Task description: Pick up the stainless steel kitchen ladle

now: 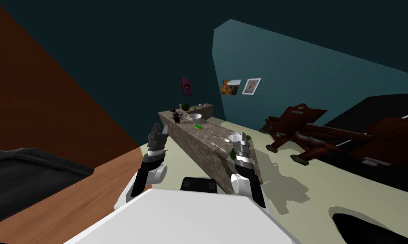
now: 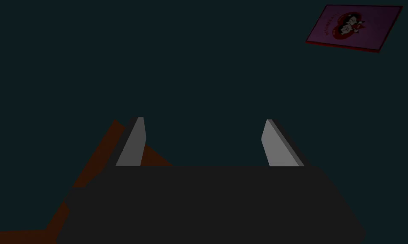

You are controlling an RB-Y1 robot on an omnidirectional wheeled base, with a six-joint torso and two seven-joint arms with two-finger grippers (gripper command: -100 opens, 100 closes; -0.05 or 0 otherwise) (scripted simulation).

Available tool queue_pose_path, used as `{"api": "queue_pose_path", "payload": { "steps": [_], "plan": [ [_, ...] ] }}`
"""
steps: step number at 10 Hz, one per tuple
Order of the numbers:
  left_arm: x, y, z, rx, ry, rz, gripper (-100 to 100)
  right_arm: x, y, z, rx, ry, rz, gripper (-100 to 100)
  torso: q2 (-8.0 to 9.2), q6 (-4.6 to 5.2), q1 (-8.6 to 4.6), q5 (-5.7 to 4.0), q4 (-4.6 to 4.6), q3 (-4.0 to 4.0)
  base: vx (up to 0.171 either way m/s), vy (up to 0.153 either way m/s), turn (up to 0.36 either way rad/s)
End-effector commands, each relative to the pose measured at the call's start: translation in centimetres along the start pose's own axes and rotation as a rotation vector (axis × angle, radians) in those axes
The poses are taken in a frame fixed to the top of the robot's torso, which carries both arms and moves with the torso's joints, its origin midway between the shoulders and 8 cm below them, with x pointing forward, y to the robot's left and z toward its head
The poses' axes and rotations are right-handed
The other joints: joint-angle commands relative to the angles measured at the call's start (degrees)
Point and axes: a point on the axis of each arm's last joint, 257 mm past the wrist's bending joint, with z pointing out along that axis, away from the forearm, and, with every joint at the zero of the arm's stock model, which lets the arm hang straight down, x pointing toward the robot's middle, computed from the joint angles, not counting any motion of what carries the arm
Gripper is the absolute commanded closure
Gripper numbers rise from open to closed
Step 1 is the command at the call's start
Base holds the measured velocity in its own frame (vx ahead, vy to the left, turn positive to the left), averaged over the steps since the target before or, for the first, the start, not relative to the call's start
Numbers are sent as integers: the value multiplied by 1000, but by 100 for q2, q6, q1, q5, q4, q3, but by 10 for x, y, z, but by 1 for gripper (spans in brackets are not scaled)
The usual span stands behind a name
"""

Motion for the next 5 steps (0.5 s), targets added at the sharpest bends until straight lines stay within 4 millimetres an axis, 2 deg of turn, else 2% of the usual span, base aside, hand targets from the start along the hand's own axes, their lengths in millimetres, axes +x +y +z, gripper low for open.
{"api": "queue_pose_path", "payload": {
  "steps": [1, 3, 5],
  "plan": [
    [0, 0, 0, 0, 0, 0, 0, 7, -1, -1, 0, 37, -13, -100, 0, 0, 0, 0, 0, 0, -1, 24, 131],
    [0, 0, 0, 0, 0, 0, 0, 19, -3, -4, -1, 94, -26, -100, 2, -2, 17, 3, 0, 1, -16, 55, 182],
    [0, 0, 0, 0, 0, 0, 0, 35, -5, -8, -6, 158, -36, -100, 13, -3, 22, 5, 3, 7, -40, 71, 255]
  ]
}}
